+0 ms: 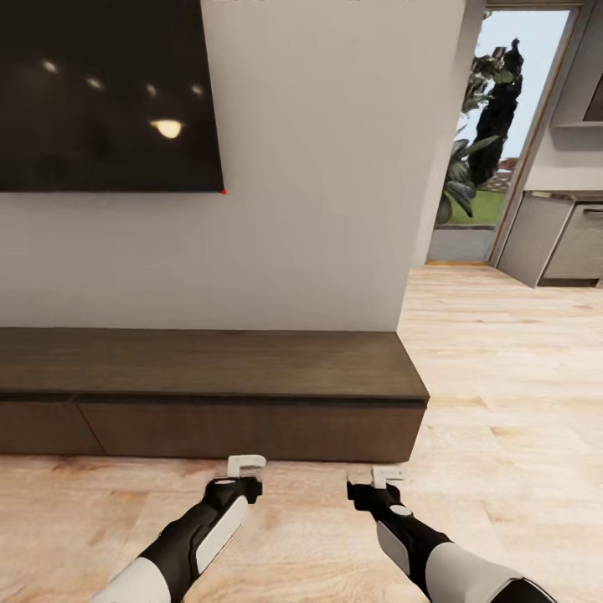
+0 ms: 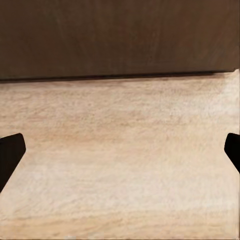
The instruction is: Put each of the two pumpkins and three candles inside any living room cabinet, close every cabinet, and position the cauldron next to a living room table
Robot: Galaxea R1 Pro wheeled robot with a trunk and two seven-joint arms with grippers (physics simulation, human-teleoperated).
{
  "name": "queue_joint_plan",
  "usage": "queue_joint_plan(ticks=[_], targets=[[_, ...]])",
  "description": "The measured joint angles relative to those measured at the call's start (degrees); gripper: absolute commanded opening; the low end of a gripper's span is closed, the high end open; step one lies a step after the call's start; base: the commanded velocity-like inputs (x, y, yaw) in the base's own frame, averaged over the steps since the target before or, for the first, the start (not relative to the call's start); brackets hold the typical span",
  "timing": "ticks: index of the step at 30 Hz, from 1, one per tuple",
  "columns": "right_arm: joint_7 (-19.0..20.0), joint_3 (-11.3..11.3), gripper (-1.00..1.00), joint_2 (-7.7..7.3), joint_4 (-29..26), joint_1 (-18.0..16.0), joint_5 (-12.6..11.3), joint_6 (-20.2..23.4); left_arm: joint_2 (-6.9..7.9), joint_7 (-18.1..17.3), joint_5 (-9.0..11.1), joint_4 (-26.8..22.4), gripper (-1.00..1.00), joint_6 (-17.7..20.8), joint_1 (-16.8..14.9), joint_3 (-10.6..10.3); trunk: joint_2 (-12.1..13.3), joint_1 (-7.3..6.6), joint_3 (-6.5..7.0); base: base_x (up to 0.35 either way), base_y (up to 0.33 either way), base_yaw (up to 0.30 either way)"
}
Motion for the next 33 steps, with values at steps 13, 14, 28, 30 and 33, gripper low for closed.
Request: queue_joint_plan(ticks=[13,14,28,30,33], targets=[[-0.21,0.00,1.00,0.32,0.81,0.00,0.04,0.63,3.27,-0.09,6.02,7.68,1.00,3.43,0.01,3.09,5.20,-2.85,2.33,0.000,0.000,0.000],[-0.23,0.00,1.00,0.33,0.83,0.00,0.04,0.67,3.24,-0.09,6.05,9.18,1.00,2.91,0.01,3.08,5.60,-3.07,2.51,0.000,0.000,0.000],[-0.07,0.00,1.00,0.25,0.80,0.00,0.06,2.25,2.65,-0.03,6.28,15.08,1.00,-4.33,-0.01,2.44,11.22,-6.15,5.02,0.000,0.000,0.000],[-0.09,0.00,1.00,0.25,0.79,0.00,0.06,2.31,2.56,-0.03,6.28,15.27,1.00,-4.36,-0.01,2.43,12.02,-6.58,5.38,0.000,0.000,0.000],[-0.03,0.00,1.00,0.25,0.76,0.00,0.06,2.41,2.54,-0.03,6.31,15.37,1.00,-4.71,-0.01,2.44,13.22,-7.24,5.92,0.000,0.000,0.000]])
